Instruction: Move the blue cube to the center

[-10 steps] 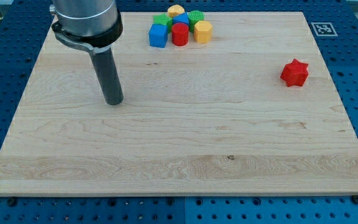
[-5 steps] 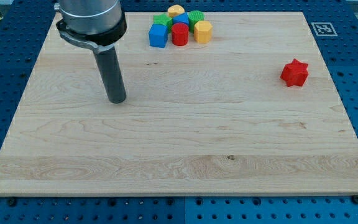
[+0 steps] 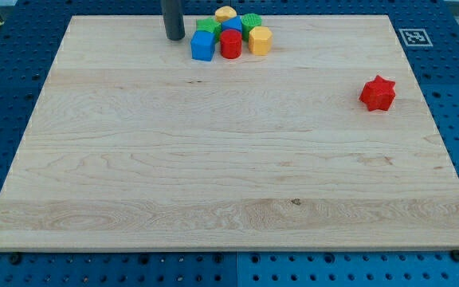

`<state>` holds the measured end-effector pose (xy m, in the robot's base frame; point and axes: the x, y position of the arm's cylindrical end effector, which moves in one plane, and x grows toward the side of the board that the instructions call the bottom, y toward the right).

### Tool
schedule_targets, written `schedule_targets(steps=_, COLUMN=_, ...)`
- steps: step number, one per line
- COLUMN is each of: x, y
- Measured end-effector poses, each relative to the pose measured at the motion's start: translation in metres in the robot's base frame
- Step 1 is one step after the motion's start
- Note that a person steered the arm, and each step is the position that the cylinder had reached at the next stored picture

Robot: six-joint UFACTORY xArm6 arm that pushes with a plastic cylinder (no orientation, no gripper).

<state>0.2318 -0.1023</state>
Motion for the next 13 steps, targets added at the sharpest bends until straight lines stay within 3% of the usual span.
schedule_targets(steps=1, x=-0.037, y=-0.004)
schedule_targets(steps=3, x=0.013, y=0.050)
schedule_targets(steps=7, x=0.098, y=0.027)
schedule_targets(steps=10, x=0.084, y=0.032)
schedule_targets(steps=11, x=0.126, y=0.048)
schedule_targets(steps=12, x=0.146, y=0.061)
schedule_targets(steps=13, x=0.146, y=0.037)
